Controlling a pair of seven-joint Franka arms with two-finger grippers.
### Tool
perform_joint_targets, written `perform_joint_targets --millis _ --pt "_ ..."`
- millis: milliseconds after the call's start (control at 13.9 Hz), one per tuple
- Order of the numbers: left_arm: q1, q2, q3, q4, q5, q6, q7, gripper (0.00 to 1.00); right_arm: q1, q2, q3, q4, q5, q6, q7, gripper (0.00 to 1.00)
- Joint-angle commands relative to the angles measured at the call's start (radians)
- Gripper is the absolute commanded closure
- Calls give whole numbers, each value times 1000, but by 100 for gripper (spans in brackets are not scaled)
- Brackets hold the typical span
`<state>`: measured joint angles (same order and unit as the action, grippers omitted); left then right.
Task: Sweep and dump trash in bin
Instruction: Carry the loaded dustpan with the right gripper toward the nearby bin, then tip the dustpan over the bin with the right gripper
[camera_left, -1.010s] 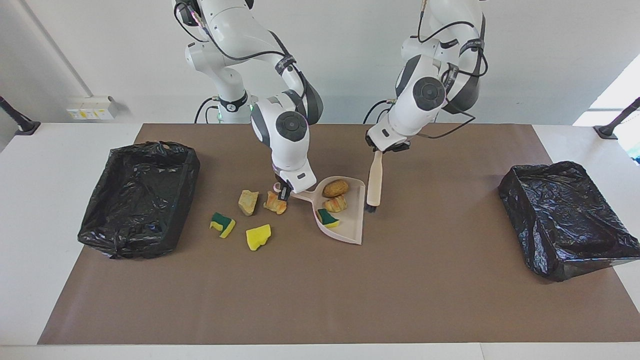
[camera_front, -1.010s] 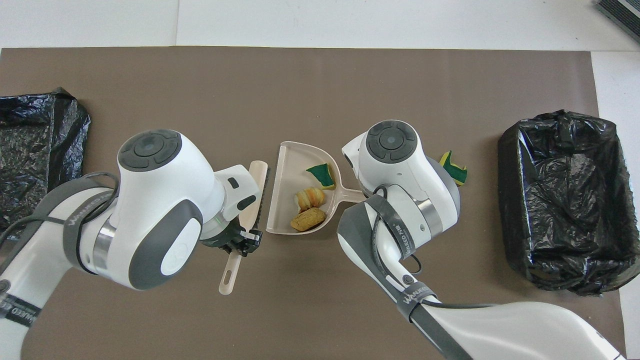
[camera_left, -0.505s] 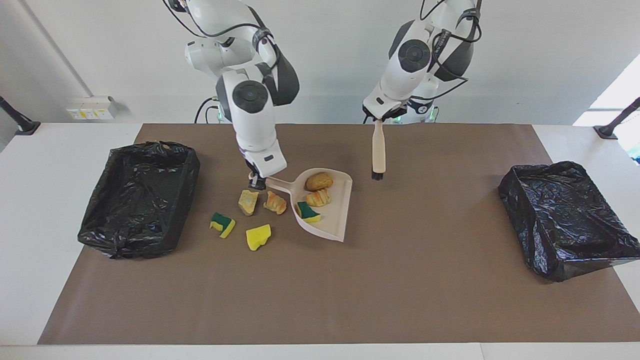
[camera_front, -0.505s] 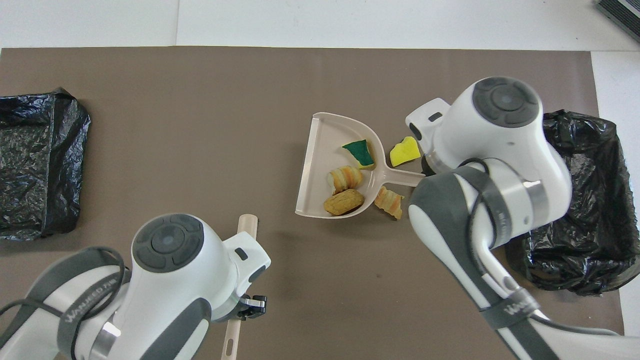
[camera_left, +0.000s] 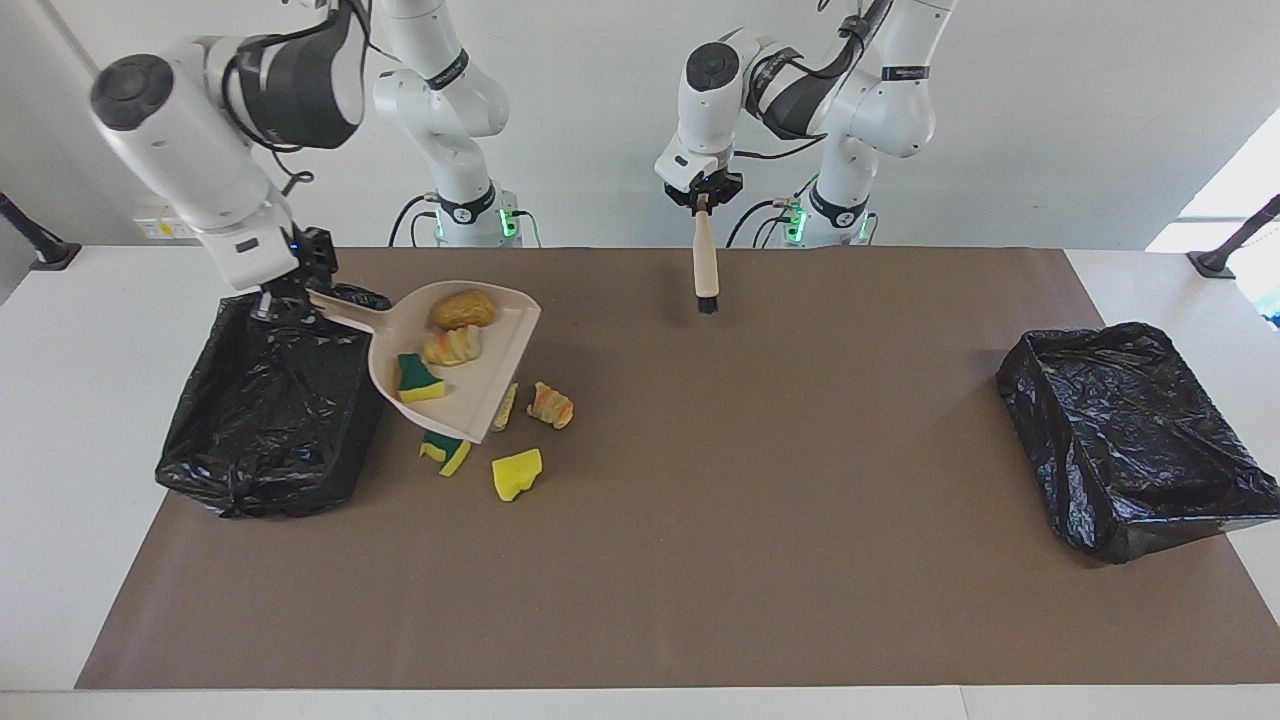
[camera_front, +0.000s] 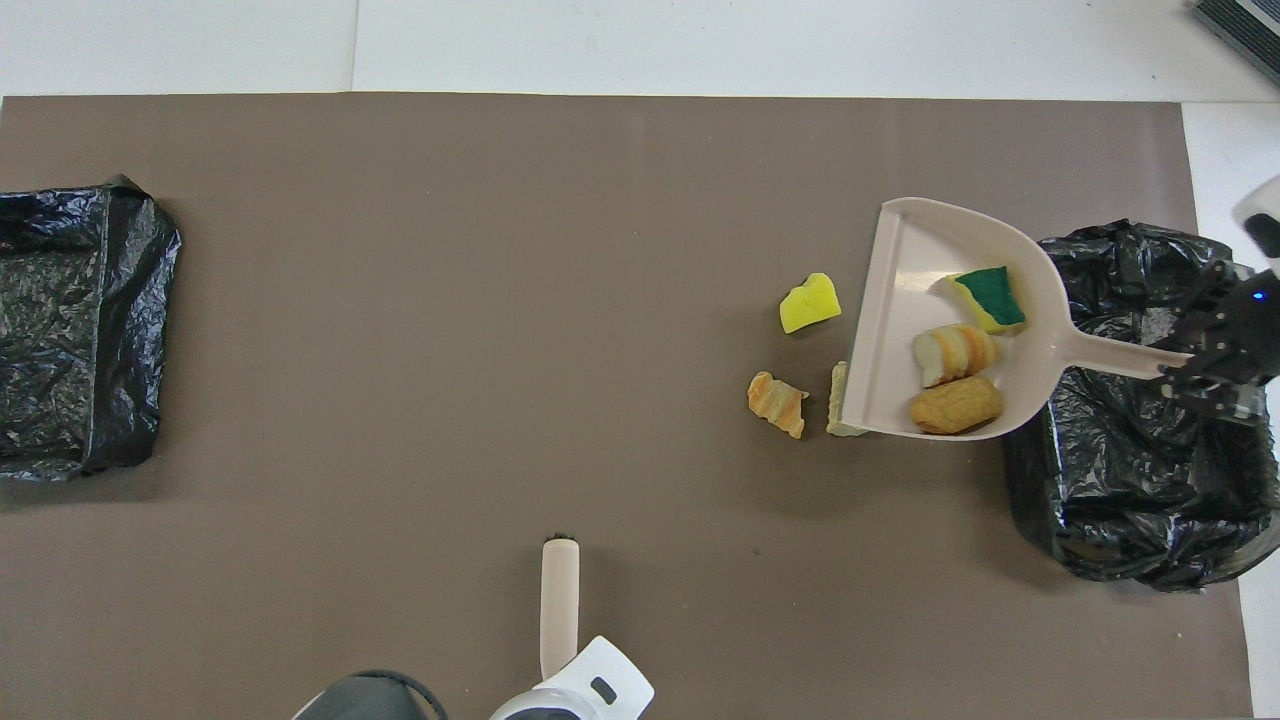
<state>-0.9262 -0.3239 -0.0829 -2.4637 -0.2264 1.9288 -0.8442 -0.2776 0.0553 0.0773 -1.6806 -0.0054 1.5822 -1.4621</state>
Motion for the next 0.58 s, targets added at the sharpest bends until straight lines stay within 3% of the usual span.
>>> perform_joint_targets --millis 0,289,505 --pt "-8 8 20 -44 -2 70 2 100 -135 -6 -7 9 -30 -22 -137 100" --pt "-48 72 18 -58 -36 142 22 100 -231 -17 -7 -2 -243 96 -247 100" --pt "-25 80 22 -60 -60 141 150 100 -264 -6 -7 -23 -370 195 -325 100"
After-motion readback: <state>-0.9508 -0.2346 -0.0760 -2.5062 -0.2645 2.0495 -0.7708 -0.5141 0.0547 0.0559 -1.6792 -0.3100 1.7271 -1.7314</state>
